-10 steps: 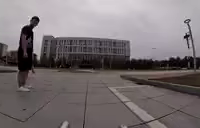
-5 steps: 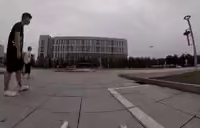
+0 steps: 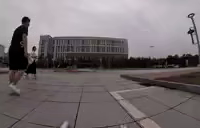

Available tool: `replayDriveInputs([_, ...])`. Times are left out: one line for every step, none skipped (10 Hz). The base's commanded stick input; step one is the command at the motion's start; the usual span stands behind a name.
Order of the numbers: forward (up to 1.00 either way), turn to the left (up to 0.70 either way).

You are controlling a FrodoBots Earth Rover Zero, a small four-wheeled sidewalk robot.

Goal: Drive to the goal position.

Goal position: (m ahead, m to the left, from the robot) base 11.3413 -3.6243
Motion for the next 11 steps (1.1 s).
replayDriveInputs([0.70, 0.00])
replayDriveInputs([0.70, 0.00])
replayDriveInputs([0.70, 0.00])
replayDriveInputs([0.70, 0.01])
replayDriveInputs([0.70, 0.04])
replayDriveInputs([0.70, 0.24])
replayDriveInputs([0.70, 0.18])
replayDriveInputs([0.70, 0.05])
replayDriveInputs([0.70, 0.00])
replayDriveInputs([0.70, 0.00])
replayDriveInputs([0.70, 0.00])
